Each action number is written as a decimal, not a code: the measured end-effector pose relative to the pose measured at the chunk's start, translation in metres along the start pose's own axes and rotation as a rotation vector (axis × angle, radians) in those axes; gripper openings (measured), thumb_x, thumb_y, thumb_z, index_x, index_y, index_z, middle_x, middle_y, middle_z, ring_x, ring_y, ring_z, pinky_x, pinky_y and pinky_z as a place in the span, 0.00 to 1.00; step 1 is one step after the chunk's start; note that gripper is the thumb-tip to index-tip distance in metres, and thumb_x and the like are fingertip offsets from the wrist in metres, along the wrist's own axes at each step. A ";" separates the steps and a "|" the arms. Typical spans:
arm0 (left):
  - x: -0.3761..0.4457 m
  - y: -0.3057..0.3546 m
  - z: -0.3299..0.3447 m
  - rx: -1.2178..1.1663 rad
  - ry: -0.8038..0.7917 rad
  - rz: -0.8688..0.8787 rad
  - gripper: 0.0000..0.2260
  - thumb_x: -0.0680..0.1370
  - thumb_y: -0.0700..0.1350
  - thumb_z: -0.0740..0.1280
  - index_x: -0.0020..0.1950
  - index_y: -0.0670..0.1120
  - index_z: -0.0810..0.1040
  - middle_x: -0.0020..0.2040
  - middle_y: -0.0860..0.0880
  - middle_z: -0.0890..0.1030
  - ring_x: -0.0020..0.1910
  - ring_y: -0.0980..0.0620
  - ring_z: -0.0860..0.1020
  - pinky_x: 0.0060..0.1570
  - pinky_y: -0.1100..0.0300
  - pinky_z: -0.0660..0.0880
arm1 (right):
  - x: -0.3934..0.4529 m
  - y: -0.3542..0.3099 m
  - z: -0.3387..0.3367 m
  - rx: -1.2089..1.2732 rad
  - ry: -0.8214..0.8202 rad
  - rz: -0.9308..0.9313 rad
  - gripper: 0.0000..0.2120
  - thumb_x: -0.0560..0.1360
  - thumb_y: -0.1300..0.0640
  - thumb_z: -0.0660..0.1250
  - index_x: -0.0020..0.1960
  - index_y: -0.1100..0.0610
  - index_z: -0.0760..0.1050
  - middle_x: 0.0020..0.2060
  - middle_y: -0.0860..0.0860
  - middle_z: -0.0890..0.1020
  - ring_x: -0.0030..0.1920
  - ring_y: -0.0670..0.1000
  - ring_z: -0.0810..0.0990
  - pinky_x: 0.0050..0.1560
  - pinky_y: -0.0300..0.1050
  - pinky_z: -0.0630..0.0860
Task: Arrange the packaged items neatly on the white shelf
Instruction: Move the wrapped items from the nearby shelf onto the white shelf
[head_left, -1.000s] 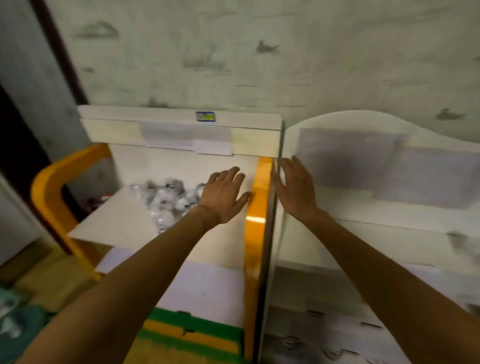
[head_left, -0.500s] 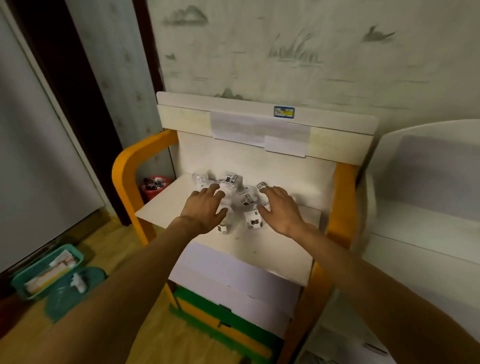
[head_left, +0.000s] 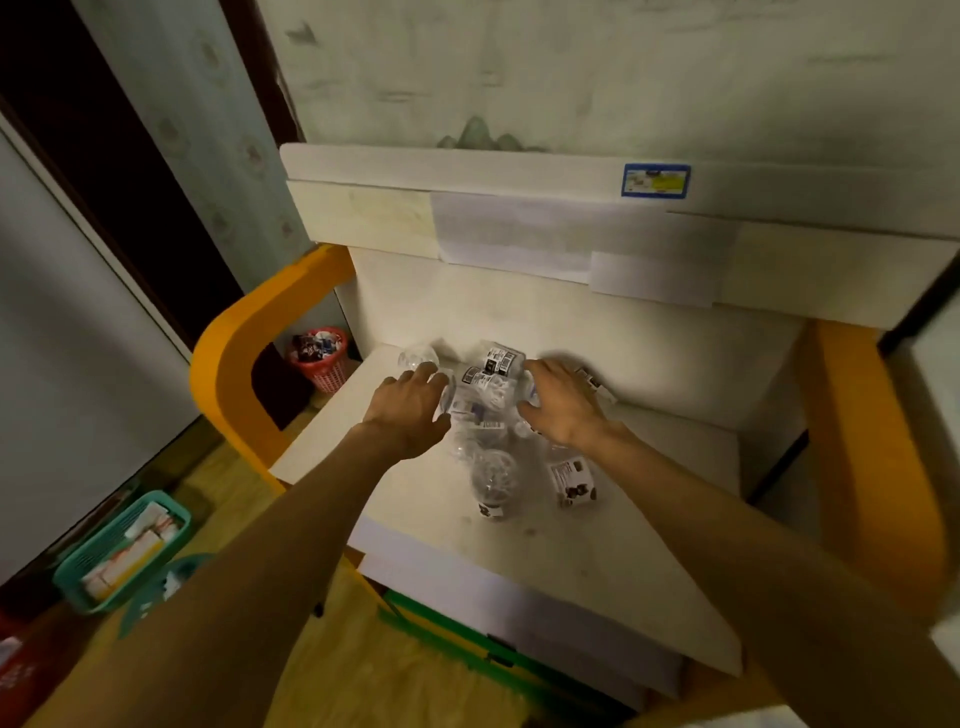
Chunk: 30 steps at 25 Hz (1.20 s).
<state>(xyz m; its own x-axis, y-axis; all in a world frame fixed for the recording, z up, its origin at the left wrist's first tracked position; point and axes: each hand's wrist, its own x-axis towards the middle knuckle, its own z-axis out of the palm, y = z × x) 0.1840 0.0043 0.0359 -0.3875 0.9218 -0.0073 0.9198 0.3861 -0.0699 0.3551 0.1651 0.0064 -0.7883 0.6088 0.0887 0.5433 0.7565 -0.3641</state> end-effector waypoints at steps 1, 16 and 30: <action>0.010 0.000 0.005 -0.068 0.006 -0.001 0.26 0.79 0.55 0.65 0.74 0.47 0.67 0.76 0.46 0.66 0.68 0.43 0.72 0.62 0.48 0.71 | 0.012 0.000 0.004 0.015 0.024 -0.001 0.21 0.77 0.54 0.66 0.69 0.55 0.71 0.62 0.54 0.78 0.63 0.56 0.75 0.61 0.51 0.74; 0.093 -0.010 0.056 -0.044 0.028 0.310 0.30 0.74 0.55 0.71 0.72 0.47 0.67 0.68 0.47 0.74 0.66 0.45 0.72 0.63 0.49 0.71 | 0.103 -0.007 0.026 -0.222 0.046 0.186 0.17 0.69 0.36 0.72 0.46 0.49 0.78 0.39 0.45 0.80 0.39 0.49 0.77 0.39 0.43 0.71; 0.116 -0.063 0.023 -0.355 0.256 0.440 0.31 0.70 0.66 0.70 0.67 0.50 0.76 0.61 0.48 0.82 0.58 0.46 0.79 0.59 0.54 0.72 | 0.046 -0.027 -0.001 0.053 0.301 0.384 0.28 0.71 0.41 0.73 0.68 0.48 0.73 0.63 0.47 0.78 0.62 0.52 0.77 0.58 0.48 0.76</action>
<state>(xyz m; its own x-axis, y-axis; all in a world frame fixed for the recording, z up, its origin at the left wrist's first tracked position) 0.0798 0.0866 0.0165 0.0196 0.9591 0.2824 0.9713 -0.0852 0.2221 0.3039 0.1731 0.0215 -0.4114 0.8892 0.2003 0.7567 0.4557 -0.4687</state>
